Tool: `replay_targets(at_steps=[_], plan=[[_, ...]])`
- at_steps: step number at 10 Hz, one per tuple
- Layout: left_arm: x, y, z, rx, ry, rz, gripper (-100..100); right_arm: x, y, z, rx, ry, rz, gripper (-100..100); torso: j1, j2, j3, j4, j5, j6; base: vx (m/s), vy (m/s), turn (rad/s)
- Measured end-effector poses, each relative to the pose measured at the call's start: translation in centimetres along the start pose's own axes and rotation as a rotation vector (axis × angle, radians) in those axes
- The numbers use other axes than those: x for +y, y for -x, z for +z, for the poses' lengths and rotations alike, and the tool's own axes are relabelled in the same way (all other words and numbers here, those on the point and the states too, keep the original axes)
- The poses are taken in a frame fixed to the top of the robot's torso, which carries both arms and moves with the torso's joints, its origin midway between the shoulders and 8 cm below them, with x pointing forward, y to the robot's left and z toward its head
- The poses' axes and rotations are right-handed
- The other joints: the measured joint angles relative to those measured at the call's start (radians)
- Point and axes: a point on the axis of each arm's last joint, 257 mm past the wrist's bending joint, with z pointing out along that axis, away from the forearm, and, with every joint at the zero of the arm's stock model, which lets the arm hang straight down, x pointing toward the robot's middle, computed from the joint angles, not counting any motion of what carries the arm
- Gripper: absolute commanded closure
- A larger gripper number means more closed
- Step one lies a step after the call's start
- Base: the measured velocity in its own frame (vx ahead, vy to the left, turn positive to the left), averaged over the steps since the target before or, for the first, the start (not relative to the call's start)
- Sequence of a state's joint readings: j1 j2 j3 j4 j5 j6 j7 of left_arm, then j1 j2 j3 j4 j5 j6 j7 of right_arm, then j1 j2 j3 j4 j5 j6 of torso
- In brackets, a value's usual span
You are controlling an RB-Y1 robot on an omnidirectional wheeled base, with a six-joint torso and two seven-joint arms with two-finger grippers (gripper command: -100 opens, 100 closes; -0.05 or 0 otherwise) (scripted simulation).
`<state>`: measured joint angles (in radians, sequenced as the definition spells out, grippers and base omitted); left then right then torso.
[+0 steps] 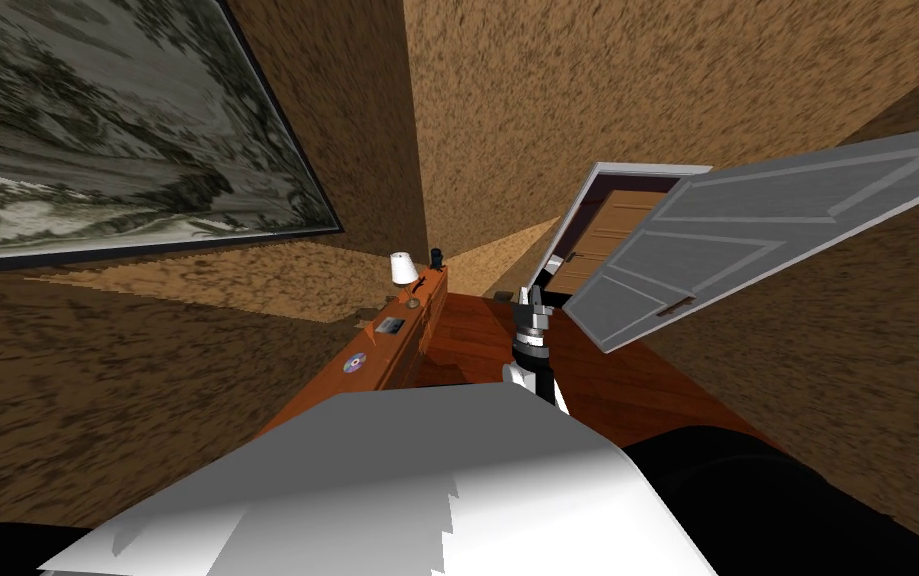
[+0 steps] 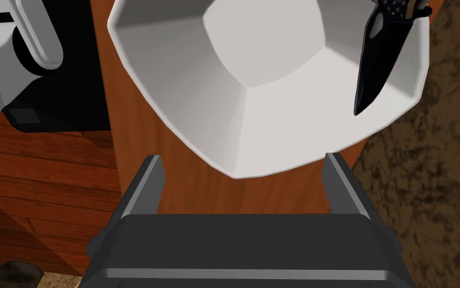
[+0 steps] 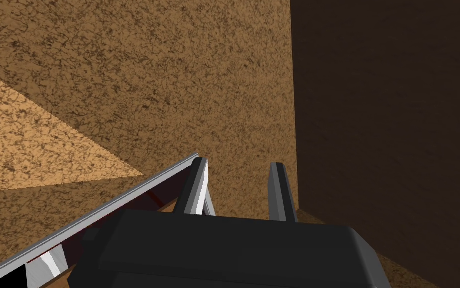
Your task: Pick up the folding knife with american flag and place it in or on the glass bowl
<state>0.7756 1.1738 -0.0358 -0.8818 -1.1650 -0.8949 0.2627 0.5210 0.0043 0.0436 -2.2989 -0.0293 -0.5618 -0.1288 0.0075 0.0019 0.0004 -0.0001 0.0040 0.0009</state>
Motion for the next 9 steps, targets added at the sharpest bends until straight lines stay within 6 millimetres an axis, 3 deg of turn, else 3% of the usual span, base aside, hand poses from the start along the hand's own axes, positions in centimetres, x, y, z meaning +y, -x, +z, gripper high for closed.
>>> replay_targets(at_steps=[4,6,9], plan=[[-1.9,-0.2,0.9,-0.005,-0.054,-0.023,-100,0.0,0.0,0.0,0.0,0.0,0.0,0,0.001,-0.001,0.0,0.0,0.0,-0.001,-0.022,-0.007,-0.042],[-1.3,0.3,0.4,-0.002,-0.05,0.008,-100,0.0,0.0,0.0,0.0,0.0,0.0,0,0.0,0.001,0.001,0.0,0.0,-0.001,-0.047,-0.022,-0.052],[-2.9,-0.4,1.0,-0.004,-0.09,-0.035,-100,0.0,0.0,0.0,0.0,0.0,0.0,0,0.002,-0.001,0.0,0.0,0.001,-0.002,0.0,0.004,0.008]])
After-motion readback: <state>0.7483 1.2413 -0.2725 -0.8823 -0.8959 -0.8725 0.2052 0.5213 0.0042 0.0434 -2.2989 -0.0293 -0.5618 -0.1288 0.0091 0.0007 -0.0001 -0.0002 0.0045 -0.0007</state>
